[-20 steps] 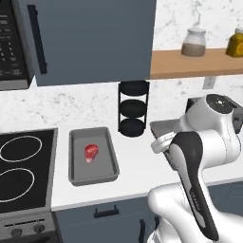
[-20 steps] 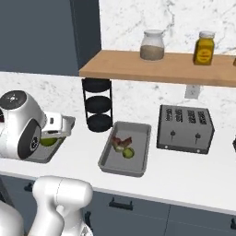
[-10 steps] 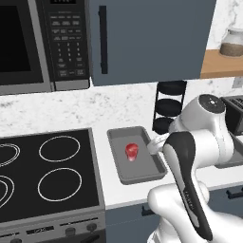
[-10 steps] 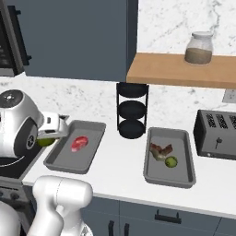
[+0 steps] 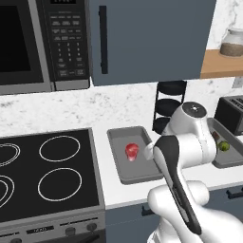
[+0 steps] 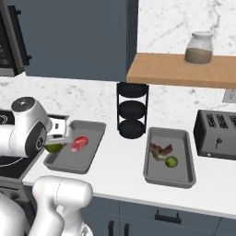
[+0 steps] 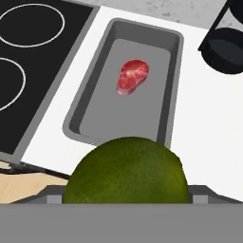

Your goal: Place one lime and one steak in each tupperware on the nearby counter, to pack two identical lunches.

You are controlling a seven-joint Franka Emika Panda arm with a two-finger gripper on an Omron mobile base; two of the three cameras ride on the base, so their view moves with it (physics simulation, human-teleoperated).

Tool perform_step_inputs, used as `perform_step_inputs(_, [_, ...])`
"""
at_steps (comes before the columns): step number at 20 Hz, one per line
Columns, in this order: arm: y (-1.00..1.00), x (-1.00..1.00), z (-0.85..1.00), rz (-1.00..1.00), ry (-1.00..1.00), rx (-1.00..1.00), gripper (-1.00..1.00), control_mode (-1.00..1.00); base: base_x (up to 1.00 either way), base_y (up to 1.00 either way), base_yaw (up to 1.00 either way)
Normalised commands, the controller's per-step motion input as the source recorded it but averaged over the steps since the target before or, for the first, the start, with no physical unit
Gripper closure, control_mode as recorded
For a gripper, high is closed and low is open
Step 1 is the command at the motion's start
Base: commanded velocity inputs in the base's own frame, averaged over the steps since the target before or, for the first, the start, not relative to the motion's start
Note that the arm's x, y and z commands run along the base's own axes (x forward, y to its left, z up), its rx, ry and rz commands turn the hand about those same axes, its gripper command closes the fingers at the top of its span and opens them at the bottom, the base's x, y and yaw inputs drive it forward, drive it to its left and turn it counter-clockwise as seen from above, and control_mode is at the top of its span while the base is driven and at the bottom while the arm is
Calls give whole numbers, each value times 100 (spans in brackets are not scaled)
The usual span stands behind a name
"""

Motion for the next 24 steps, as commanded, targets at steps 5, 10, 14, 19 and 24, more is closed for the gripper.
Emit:
perform_step_inputs(5, [-11,48,-58,0,0,0,100,-100,0,0,0])
perform_step_inputs(10, [0,60,-51,0,0,0,100,-100,0,0,0])
perform_step_inputs(14, [0,58,-53,0,2,0,100,-100,0,0,0])
perform_step_inputs(19, [2,54,-57,0,3,0,100,-100,0,0,0])
perform_step_inputs(24, [21,42,-35,0,2,0,100,-100,0,0,0])
